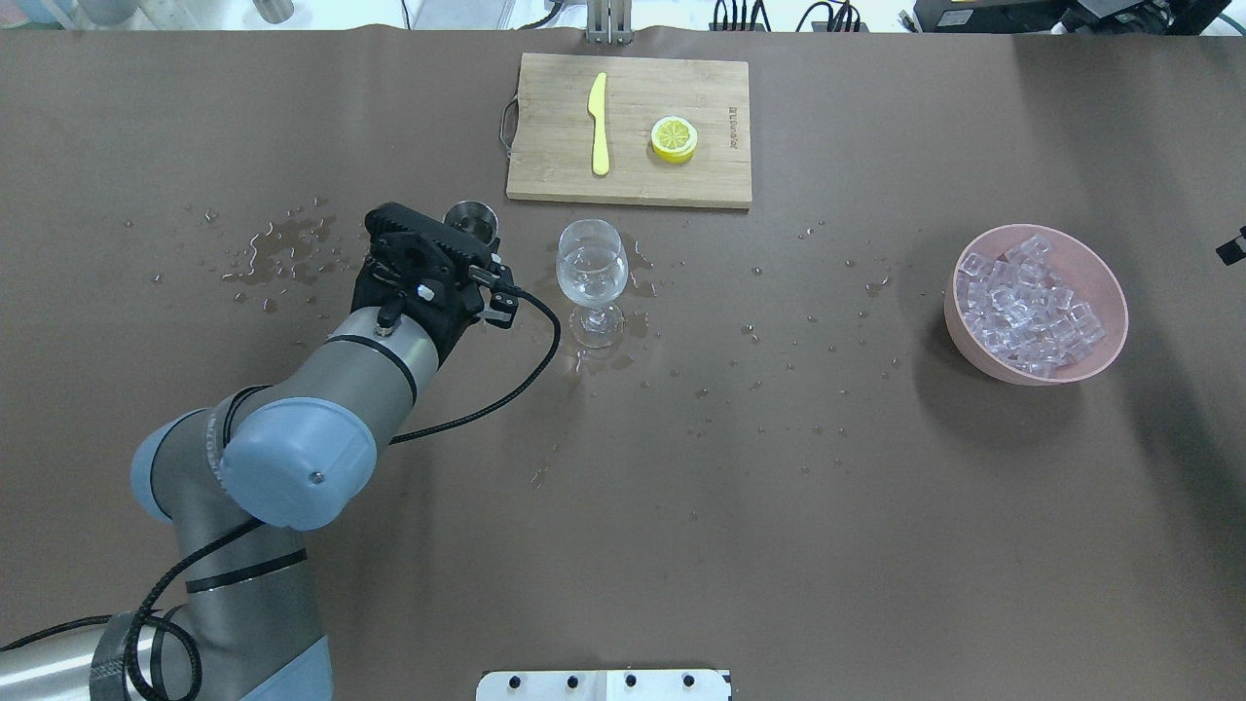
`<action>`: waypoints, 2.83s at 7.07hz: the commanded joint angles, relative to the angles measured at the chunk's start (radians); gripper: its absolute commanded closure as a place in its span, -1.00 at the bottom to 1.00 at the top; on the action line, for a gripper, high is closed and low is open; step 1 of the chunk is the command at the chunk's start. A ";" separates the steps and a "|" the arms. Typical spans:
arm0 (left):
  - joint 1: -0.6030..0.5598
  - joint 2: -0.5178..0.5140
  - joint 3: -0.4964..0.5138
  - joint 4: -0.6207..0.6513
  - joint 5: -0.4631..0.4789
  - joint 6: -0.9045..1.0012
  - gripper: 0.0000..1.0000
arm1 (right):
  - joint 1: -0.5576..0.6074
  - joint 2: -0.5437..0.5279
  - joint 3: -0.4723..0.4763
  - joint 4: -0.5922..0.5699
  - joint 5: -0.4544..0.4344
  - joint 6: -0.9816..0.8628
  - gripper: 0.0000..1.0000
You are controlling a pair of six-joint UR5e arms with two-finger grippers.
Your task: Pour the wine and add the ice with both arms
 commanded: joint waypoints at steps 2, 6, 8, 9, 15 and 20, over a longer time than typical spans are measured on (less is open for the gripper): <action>0.010 -0.085 0.032 0.150 0.011 0.215 1.00 | -0.001 0.000 0.003 0.000 0.002 0.000 -1.00; 0.007 -0.183 0.086 0.268 0.051 0.395 1.00 | -0.001 0.000 0.001 0.000 0.032 0.002 -1.00; -0.006 -0.227 0.089 0.352 0.063 0.553 1.00 | -0.001 0.000 0.001 0.000 0.037 0.002 -1.00; -0.016 -0.256 0.091 0.413 0.063 0.608 1.00 | 0.001 0.000 0.003 0.000 0.039 0.002 -1.00; -0.018 -0.324 0.143 0.570 0.109 0.846 1.00 | -0.001 0.000 0.004 0.000 0.039 0.002 -1.00; -0.018 -0.413 0.143 0.806 0.123 1.047 1.00 | -0.001 0.000 0.006 0.002 0.039 0.005 -1.00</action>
